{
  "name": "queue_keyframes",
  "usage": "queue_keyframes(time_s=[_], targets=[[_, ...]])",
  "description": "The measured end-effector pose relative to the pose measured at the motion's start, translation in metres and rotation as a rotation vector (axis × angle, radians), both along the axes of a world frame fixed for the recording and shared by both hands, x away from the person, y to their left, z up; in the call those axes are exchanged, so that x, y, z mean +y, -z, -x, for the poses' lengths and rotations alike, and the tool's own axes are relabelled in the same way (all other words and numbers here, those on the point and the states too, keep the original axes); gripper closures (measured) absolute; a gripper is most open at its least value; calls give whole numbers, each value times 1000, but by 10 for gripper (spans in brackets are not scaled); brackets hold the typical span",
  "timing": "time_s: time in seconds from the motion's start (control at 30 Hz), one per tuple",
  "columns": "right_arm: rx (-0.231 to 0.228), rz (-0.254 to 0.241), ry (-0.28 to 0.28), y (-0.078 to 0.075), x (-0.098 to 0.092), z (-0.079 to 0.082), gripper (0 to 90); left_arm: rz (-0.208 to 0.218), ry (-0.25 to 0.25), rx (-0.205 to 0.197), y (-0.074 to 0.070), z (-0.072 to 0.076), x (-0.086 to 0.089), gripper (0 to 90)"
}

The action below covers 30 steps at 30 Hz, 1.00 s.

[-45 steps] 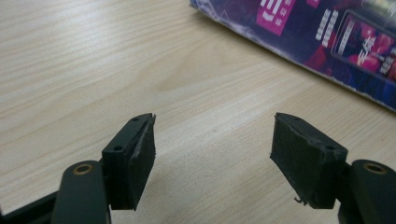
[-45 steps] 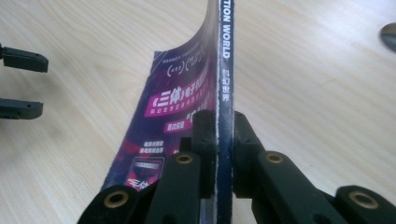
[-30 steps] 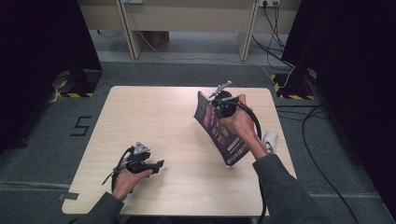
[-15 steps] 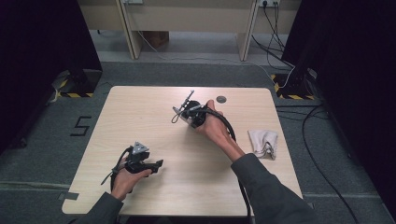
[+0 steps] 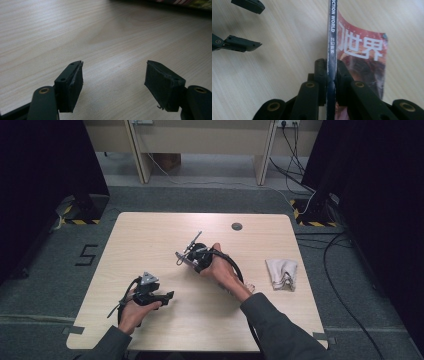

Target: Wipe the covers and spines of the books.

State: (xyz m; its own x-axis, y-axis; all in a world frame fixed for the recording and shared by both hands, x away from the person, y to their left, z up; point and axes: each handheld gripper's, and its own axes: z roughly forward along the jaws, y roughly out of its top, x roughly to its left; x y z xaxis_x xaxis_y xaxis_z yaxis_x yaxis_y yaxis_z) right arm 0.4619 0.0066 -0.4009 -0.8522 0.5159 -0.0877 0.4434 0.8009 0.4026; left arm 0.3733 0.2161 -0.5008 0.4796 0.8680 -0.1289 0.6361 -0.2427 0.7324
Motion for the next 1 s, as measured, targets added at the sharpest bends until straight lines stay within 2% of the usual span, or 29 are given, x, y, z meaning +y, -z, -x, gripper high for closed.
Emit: queue_keyframes(time_s=[0.3, 0.5, 0.73, 0.9, 1.0], targets=[[58, -44, -3, 27, 7, 5, 807, 20, 27, 7, -2, 11, 0, 294], [100, -99, 18, 42, 7, 6, 776, 26, 45, 3, -3, 21, 0, 293], [127, -151, 29, 57, 6, 10, 718, 38, 4, -15, -3, 21, 6, 292], [137, -190, 57, 63, 3, 14, 667, 37, -2, -13, -3, 20, 7, 293], [149, -196, 69, 68, 6, 18, 622, 36, -3, -13, -3, 20, 7, 293]])
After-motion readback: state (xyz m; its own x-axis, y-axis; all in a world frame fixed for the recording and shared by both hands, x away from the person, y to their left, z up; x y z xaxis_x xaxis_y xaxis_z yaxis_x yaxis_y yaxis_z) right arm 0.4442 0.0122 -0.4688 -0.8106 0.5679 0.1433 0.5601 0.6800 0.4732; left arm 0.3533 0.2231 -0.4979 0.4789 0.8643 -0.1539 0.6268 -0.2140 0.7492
